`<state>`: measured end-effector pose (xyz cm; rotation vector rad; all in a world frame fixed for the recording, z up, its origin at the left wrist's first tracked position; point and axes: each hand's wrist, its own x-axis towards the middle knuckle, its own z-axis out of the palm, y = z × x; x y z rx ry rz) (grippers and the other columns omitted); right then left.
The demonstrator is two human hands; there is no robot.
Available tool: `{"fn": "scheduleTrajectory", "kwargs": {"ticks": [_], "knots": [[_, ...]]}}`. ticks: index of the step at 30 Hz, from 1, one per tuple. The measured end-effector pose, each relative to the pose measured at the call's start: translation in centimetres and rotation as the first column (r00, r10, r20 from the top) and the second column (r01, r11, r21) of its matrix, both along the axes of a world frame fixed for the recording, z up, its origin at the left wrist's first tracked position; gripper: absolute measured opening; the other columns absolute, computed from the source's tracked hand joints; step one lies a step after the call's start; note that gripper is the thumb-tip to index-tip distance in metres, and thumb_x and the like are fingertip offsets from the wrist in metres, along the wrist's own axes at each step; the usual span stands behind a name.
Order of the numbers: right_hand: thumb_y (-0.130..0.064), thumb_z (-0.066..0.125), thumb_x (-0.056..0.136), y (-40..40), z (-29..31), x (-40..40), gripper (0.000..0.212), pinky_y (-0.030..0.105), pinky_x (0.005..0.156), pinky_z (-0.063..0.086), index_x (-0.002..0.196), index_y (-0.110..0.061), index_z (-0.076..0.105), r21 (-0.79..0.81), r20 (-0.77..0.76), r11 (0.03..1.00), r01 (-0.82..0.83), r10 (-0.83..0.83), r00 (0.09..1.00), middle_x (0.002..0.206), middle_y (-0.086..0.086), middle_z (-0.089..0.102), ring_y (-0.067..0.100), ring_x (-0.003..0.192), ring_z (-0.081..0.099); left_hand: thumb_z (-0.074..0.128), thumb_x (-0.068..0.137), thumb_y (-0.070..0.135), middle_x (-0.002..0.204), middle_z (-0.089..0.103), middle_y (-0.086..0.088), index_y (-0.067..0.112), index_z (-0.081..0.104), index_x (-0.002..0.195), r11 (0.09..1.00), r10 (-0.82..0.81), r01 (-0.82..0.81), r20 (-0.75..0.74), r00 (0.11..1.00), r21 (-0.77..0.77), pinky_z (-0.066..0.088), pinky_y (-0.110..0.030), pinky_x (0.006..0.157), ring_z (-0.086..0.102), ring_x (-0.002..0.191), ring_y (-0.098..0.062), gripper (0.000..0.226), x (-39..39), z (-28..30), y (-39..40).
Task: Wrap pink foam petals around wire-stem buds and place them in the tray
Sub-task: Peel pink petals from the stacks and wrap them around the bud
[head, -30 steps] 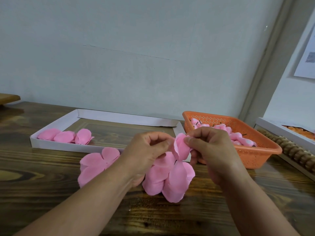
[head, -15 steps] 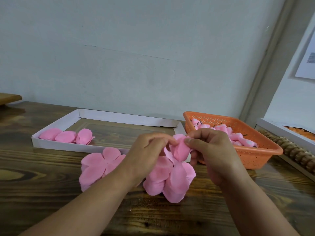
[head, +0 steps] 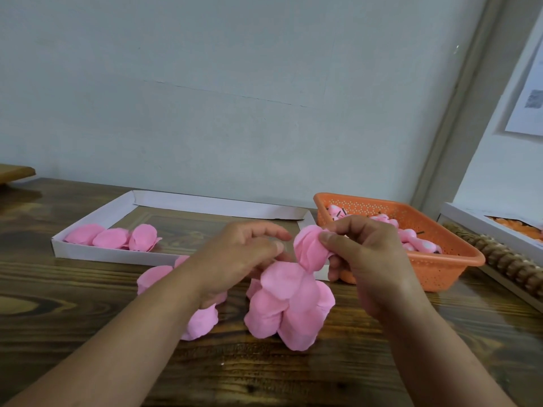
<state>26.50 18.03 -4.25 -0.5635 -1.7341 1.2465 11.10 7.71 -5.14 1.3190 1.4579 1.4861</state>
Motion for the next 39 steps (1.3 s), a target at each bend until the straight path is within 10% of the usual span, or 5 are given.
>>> {"fn": "scheduleTrajectory", "kwargs": {"ticks": [17,31,39], "knots": [[0.003,0.063,0.082,0.1,-0.3,-0.1,0.013,0.023,0.039,0.041,0.072,-0.006,0.064,0.022,0.028,1.0,0.022,-0.023,0.999,0.044,0.003,0.055,0.014,0.036,0.047,0.06,0.085,-0.006,0.079,0.074,-0.005,0.017,0.054,0.103,0.994,-0.021,0.028,-0.062,0.998,0.103,0.054,-0.025,0.064,0.068,0.069,-0.012,0.03,1.4,-0.6,0.4],[0.004,0.061,0.083,-0.3,-0.4,-0.3,0.009,0.026,0.042,0.041,0.077,-0.002,0.064,0.038,0.097,0.999,-0.009,0.005,0.995,0.051,0.017,0.059,0.017,0.036,0.047,0.071,0.078,0.002,0.094,0.061,0.011,0.037,0.067,0.061,0.962,0.139,-0.071,-0.248,0.959,0.264,0.047,-0.013,0.072,0.059,0.087,0.002,0.039,1.5,-0.5,0.4],[0.005,0.062,0.081,-1.1,-0.3,-0.6,0.012,0.02,0.038,0.039,0.072,-0.002,0.063,0.077,0.13,0.996,-0.051,0.041,0.991,0.041,0.003,0.054,0.013,0.033,0.047,0.059,0.09,0.006,0.07,0.066,0.007,0.018,0.057,0.078,0.97,0.135,-0.096,-0.167,0.977,0.223,0.056,-0.04,0.071,0.064,0.07,-0.012,0.018,1.9,-1.2,0.7]]}}
